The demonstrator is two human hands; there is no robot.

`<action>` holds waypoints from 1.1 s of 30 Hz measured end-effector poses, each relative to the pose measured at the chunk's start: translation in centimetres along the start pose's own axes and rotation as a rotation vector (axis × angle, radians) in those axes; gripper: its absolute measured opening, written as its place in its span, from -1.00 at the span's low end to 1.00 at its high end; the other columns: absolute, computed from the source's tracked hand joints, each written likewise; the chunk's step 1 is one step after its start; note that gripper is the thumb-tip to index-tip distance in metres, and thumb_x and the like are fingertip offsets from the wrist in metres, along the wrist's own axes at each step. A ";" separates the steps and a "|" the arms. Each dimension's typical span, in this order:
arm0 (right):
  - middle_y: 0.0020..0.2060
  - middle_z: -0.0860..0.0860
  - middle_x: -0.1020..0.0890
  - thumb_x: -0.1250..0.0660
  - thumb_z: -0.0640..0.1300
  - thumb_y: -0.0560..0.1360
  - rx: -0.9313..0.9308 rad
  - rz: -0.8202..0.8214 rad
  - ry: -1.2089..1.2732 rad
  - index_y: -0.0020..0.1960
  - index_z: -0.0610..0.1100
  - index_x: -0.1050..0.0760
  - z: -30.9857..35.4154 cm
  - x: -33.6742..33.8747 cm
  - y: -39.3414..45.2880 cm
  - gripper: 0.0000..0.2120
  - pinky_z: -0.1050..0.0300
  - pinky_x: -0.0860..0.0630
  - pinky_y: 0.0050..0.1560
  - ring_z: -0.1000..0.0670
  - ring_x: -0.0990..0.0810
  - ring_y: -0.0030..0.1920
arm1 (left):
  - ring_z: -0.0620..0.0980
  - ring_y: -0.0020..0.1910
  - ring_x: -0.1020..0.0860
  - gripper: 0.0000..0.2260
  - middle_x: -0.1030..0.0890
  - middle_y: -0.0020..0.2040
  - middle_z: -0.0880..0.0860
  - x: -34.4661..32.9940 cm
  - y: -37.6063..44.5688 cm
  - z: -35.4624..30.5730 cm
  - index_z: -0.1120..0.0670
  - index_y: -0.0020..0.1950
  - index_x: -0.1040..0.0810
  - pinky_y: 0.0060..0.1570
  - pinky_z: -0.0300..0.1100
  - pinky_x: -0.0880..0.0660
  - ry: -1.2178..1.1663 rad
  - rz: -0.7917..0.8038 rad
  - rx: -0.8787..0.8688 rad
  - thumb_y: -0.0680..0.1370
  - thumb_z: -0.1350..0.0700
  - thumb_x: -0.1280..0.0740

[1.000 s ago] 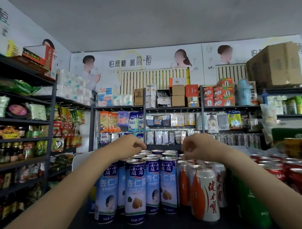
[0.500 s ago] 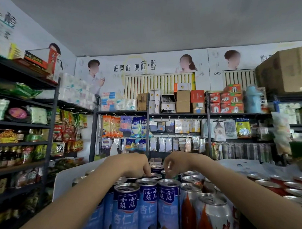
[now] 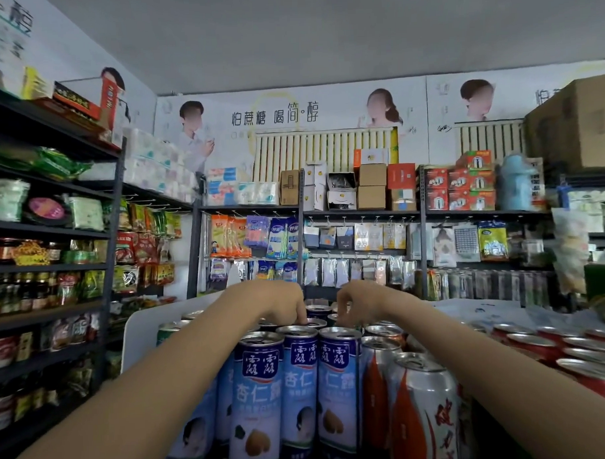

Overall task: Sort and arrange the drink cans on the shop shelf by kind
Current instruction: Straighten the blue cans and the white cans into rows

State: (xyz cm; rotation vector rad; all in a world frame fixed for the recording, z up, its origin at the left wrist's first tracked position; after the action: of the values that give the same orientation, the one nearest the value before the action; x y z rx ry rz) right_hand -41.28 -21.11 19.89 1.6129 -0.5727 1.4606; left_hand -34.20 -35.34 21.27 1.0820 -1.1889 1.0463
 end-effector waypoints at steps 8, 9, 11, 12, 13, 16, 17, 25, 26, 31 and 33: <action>-0.23 -0.07 -0.61 -0.45 -0.14 0.39 -0.112 -0.173 0.293 -0.24 -0.24 -0.54 0.6 2.0 -0.4 -0.82 0.26 -0.54 -0.15 0.04 -0.53 -0.24 | 0.04 0.29 -0.42 -0.56 -0.42 0.37 0.03 -0.3 -0.6 0.0 0.10 0.32 -0.47 0.24 -0.15 -0.35 -0.088 -0.034 0.020 0.53 0.39 -0.08; -0.29 -0.05 -0.58 -0.46 -0.13 0.38 -0.118 -0.233 0.345 -0.24 -0.26 -0.52 0.7 3.4 -0.7 -0.79 0.26 -0.53 -0.20 0.05 -0.51 -0.28 | 0.04 0.29 -0.43 -0.60 -0.43 0.36 0.03 -0.3 -0.7 0.1 0.11 0.33 -0.47 0.26 -0.14 -0.36 -0.154 -0.066 0.016 0.54 0.36 -0.12; -0.30 -0.06 -0.54 -0.45 -0.13 0.38 -0.093 -0.368 0.427 -0.26 -0.23 -0.45 1.4 6.6 -1.8 -0.78 0.19 -0.54 -0.14 0.03 -0.49 -0.27 | 0.05 0.31 -0.42 -0.63 -0.40 0.38 0.05 0.2 -1.2 0.2 0.14 0.37 -0.39 0.30 -0.13 -0.34 -0.360 -0.188 -0.025 0.56 0.26 -0.21; -0.29 -0.06 -0.53 -0.45 -0.14 0.38 -0.062 -0.425 0.463 -0.26 -0.21 -0.42 2.0 8.1 -2.6 -0.77 0.15 -0.54 -0.09 0.02 -0.49 -0.24 | 0.06 0.33 -0.40 -0.58 -0.39 0.39 0.05 0.6 -1.8 0.0 0.13 0.41 -0.33 0.28 -0.14 -0.33 -0.488 -0.259 -0.058 0.55 0.22 -0.26; -0.29 -0.05 -0.52 -0.44 -0.16 0.39 -0.022 -0.473 0.507 -0.27 -0.19 -0.40 2.8 9.4 -3.4 -0.77 0.16 -0.54 -0.10 0.03 -0.49 -0.24 | 0.04 0.33 -0.40 -0.53 -0.37 0.40 0.05 1.0 -2.5 -0.3 0.12 0.43 -0.29 0.25 -0.18 -0.33 -0.623 -0.329 -0.098 0.53 0.17 -0.30; -0.34 0.00 -0.52 -0.45 -0.23 0.39 0.150 -0.622 0.666 -0.32 -0.16 -0.41 5.5 11.1 -6.1 -0.77 0.24 -0.49 -0.23 0.09 -0.50 -0.29 | -0.09 0.17 -0.48 -0.42 -0.45 0.31 0.01 2.2 -5.0 -2.0 0.11 0.42 -0.27 0.08 -0.34 -0.39 -0.949 -0.523 -0.177 0.46 0.10 -0.40; -0.35 0.02 -0.52 -0.46 -0.24 0.38 0.205 -0.666 0.713 -0.34 -0.14 -0.42 6.3 11.1 -6.8 -0.76 0.23 -0.50 -0.23 0.10 -0.50 -0.30 | -0.17 0.05 -0.50 -0.43 -0.49 0.19 -0.05 2.5 -5.9 -2.4 0.12 0.41 -0.28 -0.05 -0.45 -0.41 -1.001 -0.575 -0.188 0.45 0.10 -0.41; -0.19 -0.09 -0.63 -0.47 -0.17 0.38 0.424 -0.460 0.862 -0.22 -0.14 -0.46 13.3 11.4 -9.0 -0.83 0.20 -0.51 -0.11 0.06 -0.56 -0.22 | -0.13 0.11 -0.51 -0.39 -0.54 0.17 -0.05 3.9 -13.2 2.9 0.10 0.31 -0.40 0.19 -0.27 -0.33 -0.995 -0.684 -0.139 0.31 -0.01 -0.45; -0.13 -0.15 -0.64 -0.46 -0.20 0.38 0.413 -0.371 0.859 -0.18 -0.13 -0.46 14.1 11.2 -8.7 -0.83 0.08 -0.52 -0.04 0.01 -0.57 -0.19 | -0.14 0.08 -0.56 -0.47 -0.61 0.11 -0.04 3.8 -14.0 4.2 0.06 0.21 -0.49 0.23 -0.23 -0.36 -0.983 -0.667 -0.152 0.28 -0.02 -0.45; -0.26 -0.09 -0.57 -0.50 -0.26 0.32 0.366 -0.260 0.826 -0.17 -0.13 -0.46 18.6 9.2 -6.5 -0.77 0.14 -0.47 -0.22 0.01 -0.51 -0.27 | -0.11 0.11 -0.57 -0.48 -0.63 0.11 0.00 2.7 -15.6 10.4 0.11 0.26 -0.48 0.19 -0.25 -0.43 -0.967 -0.537 -0.189 0.32 0.12 -0.51; -0.29 0.02 -0.50 -0.53 -0.21 0.30 0.352 -0.294 0.794 -0.20 -0.12 -0.45 20.8 7.9 -5.3 -0.75 0.21 -0.39 -0.24 0.08 -0.46 -0.27 | -0.13 0.01 -0.61 -0.66 -0.66 0.00 -0.06 2.3 -16.1 11.7 0.06 0.12 -0.54 0.02 -0.33 -0.51 -0.951 -0.505 -0.199 0.36 0.16 -0.43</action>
State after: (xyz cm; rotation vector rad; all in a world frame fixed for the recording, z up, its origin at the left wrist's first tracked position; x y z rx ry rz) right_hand -23.73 -33.85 27.12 1.1418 0.3726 1.8587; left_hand -20.18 -49.58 22.99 1.6701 -1.5701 -0.0337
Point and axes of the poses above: each hand's wrist, its own y-axis towards the middle knuckle, its own x-axis out of the back of the hand, z = x × y, the point moved 1 cm from there along y, towards the middle knuckle
